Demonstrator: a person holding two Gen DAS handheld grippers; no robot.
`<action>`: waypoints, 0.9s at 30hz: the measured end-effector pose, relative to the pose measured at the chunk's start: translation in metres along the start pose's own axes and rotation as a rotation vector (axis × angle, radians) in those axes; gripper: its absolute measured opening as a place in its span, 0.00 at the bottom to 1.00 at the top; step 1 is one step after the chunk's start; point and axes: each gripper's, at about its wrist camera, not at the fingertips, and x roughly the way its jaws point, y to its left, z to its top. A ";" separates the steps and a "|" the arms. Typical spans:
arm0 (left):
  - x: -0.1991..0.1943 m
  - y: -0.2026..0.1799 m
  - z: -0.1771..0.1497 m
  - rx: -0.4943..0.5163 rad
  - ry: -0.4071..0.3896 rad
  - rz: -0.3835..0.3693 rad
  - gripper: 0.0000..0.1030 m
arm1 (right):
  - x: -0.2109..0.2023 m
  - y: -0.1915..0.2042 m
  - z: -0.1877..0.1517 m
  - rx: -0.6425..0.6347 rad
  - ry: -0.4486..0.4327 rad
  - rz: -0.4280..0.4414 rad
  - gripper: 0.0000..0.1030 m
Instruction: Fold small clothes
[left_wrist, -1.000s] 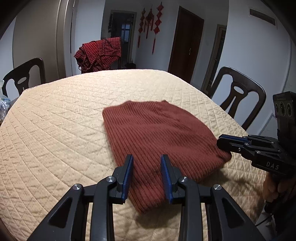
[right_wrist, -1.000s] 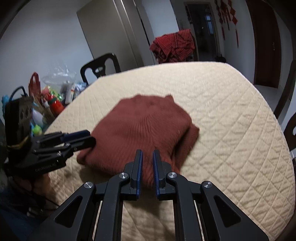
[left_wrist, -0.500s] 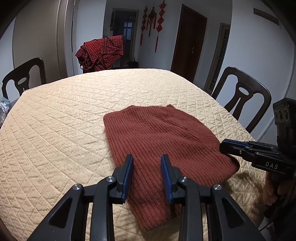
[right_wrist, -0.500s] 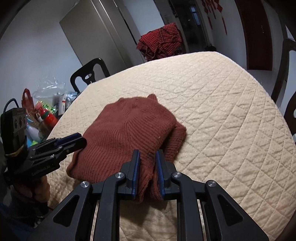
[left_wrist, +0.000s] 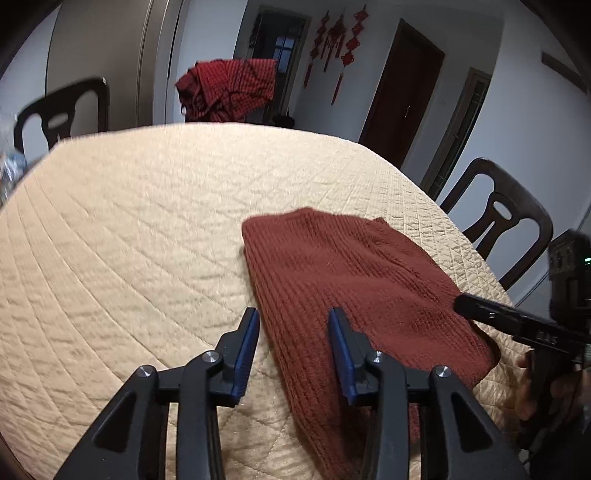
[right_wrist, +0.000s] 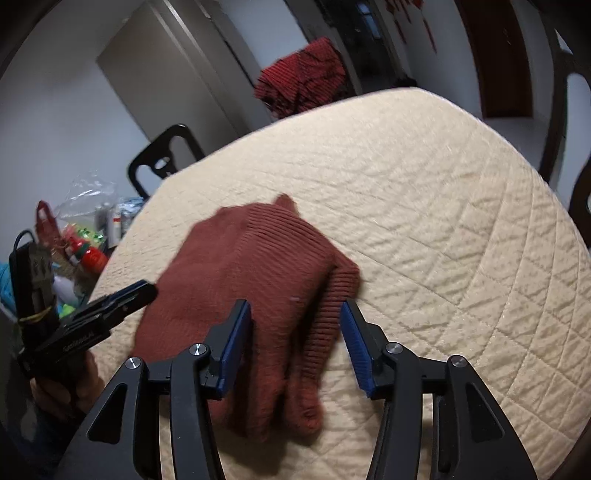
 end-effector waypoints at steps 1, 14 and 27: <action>0.001 0.002 -0.001 -0.010 -0.001 -0.008 0.46 | 0.002 -0.003 0.000 0.014 0.006 0.010 0.54; 0.017 0.015 -0.010 -0.112 0.034 -0.105 0.58 | 0.009 -0.017 0.004 0.068 0.026 0.166 0.56; 0.025 -0.003 -0.006 -0.060 0.038 -0.121 0.45 | 0.011 -0.018 0.003 0.088 0.040 0.218 0.25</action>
